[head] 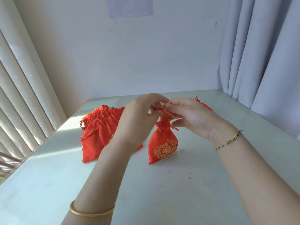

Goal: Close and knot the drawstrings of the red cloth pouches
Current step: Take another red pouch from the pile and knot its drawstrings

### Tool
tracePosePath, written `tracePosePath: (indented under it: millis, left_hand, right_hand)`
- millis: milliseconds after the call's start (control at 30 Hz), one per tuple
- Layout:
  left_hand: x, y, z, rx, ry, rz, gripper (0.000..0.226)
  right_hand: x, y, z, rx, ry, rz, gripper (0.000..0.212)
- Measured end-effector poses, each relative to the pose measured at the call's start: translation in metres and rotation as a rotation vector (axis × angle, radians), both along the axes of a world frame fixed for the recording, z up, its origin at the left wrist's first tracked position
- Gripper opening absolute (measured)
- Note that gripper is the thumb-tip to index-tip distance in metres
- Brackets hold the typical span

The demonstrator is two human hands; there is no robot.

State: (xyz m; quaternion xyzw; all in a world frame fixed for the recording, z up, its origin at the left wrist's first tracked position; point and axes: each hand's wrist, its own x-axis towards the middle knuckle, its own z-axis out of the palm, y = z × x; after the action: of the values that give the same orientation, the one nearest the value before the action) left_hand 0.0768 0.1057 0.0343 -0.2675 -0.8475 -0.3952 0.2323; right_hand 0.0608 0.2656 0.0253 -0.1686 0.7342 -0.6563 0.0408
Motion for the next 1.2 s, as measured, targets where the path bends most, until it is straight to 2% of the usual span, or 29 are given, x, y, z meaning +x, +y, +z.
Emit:
tracePosePath:
  millis: [100, 167, 367, 467, 700, 800, 1000, 1100, 1200]
  left_hand:
    - [-0.004, 0.002, -0.008, -0.006, 0.175, 0.036, 0.031]
    - [-0.006, 0.002, -0.011, 0.039, 0.199, 0.048, 0.032]
    - [-0.007, 0.003, -0.013, 0.205, 0.154, 0.029, 0.033]
    - [-0.007, 0.004, -0.013, 0.237, 0.136, 0.009, 0.033]
    - [-0.012, -0.003, -0.015, 0.252, 0.008, 0.000, 0.018]
    - [-0.015, -0.011, -0.015, 0.276, -0.089, -0.026, 0.016]
    - [-0.020, -0.028, -0.015, -0.006, -0.242, 0.030, 0.014]
    - [-0.023, -0.037, -0.013, -0.015, -0.247, 0.084, 0.015]
    - [-0.024, -0.043, -0.010, -0.019, -0.265, 0.096, 0.026]
  right_hand:
    - [-0.001, 0.000, -0.002, -0.035, -0.053, 0.076, 0.020]
    - [0.000, 0.000, -0.002, -0.073, -0.078, 0.113, 0.017]
    - [-0.001, 0.001, -0.006, -0.176, -0.134, 0.191, 0.011]
    - [-0.003, -0.001, -0.007, -0.191, -0.139, 0.158, 0.008]
    - [-0.006, 0.002, -0.002, -0.308, -0.196, 0.085, 0.042]
    - [-0.006, 0.007, -0.002, -0.248, -0.134, -0.017, 0.040]
    - [-0.010, 0.015, -0.006, -0.184, -0.134, -0.258, 0.034]
    - [-0.012, 0.020, -0.008, -0.187, -0.166, -0.341, 0.032]
    - [-0.013, 0.021, -0.010, -0.170, -0.183, -0.378, 0.030]
